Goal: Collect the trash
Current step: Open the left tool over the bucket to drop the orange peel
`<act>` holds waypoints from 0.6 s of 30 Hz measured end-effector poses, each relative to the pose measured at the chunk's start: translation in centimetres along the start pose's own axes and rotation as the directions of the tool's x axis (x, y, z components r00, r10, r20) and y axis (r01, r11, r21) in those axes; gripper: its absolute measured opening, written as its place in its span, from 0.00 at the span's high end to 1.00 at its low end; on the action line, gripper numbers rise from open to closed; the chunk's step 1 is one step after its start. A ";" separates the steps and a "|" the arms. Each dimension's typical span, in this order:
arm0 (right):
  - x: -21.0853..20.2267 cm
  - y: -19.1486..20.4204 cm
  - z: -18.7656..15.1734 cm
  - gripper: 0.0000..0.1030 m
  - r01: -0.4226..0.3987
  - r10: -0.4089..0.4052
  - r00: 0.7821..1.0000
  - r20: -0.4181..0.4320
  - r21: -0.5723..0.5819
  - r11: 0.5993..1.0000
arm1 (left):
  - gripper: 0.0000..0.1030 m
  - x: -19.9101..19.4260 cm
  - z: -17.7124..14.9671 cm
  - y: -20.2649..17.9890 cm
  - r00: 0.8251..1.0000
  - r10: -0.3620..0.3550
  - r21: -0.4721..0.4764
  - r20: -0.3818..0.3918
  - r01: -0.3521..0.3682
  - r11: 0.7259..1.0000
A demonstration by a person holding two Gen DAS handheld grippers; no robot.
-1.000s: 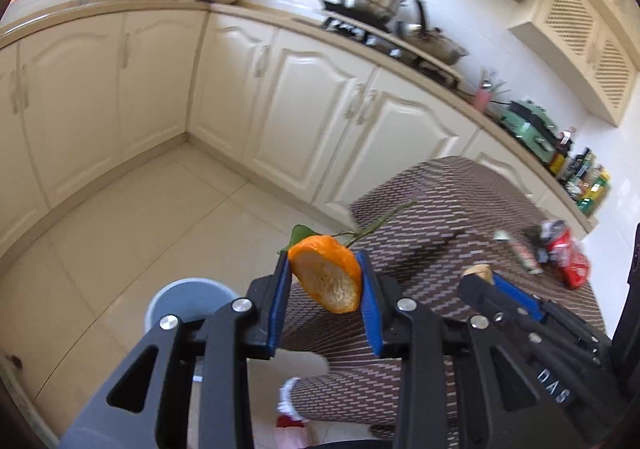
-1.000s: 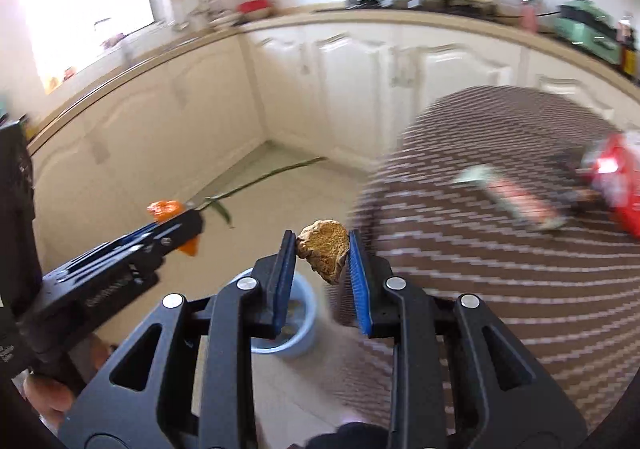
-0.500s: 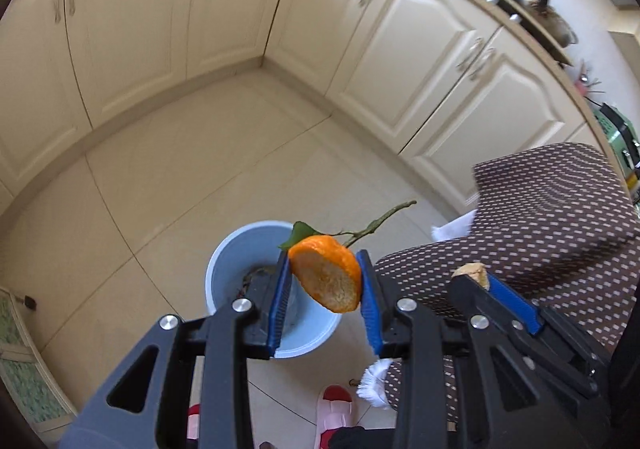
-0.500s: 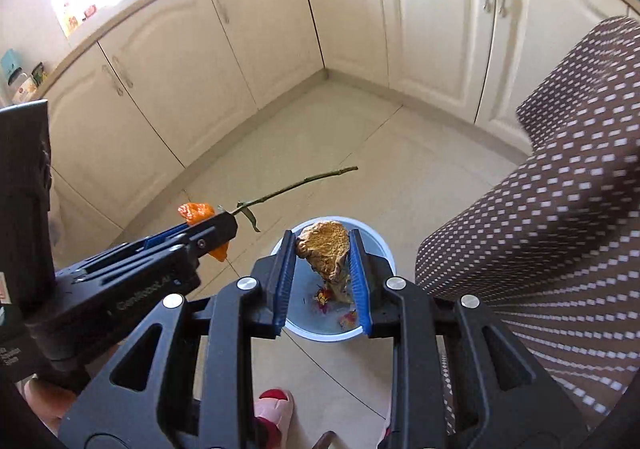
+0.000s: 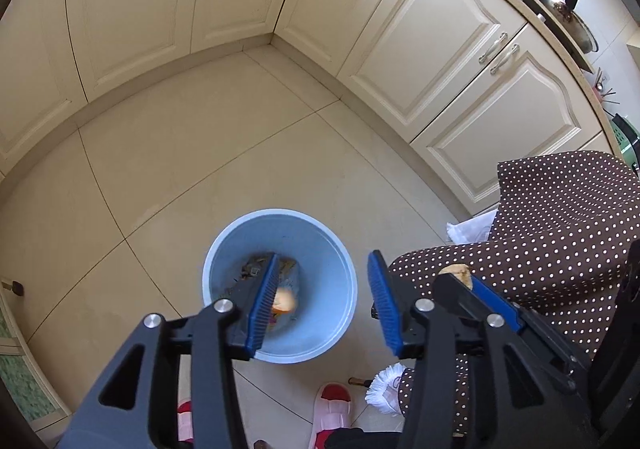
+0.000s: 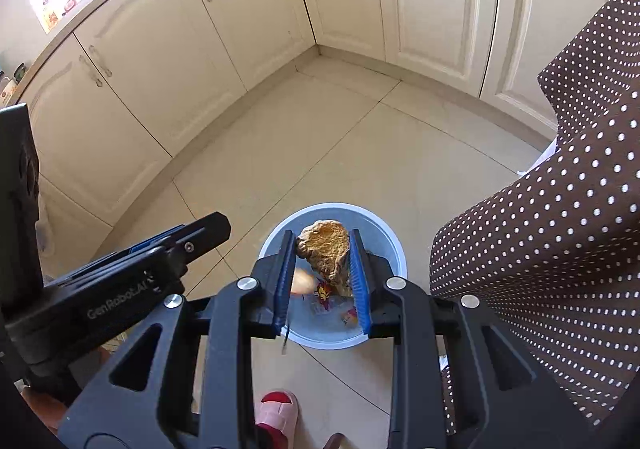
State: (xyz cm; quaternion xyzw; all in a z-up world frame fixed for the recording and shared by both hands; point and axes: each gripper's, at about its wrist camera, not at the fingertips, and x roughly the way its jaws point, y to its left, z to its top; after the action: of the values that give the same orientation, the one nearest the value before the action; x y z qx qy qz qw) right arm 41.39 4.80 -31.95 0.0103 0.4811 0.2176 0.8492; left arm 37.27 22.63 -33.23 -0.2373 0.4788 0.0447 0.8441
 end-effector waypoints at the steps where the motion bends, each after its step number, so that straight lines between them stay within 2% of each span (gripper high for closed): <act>1: 0.1 0.0 0.1 0.74 0.000 0.000 1.000 -0.002 -0.001 1.000 | 0.56 0.0 0.0 0.2 1.000 0.001 -0.003 -0.001 -0.001 1.000; 18: 0.7 1.5 0.1 0.74 -0.005 0.005 1.000 -0.004 -0.015 1.000 | 0.55 -0.4 -0.1 1.9 1.000 0.015 -0.039 -0.006 -0.015 0.999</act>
State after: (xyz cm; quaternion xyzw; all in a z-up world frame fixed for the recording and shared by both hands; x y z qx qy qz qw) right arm 41.27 6.44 -32.16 0.0048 0.4810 0.2231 0.8479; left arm 36.45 24.32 -33.61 -0.2502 0.4820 0.0595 0.8376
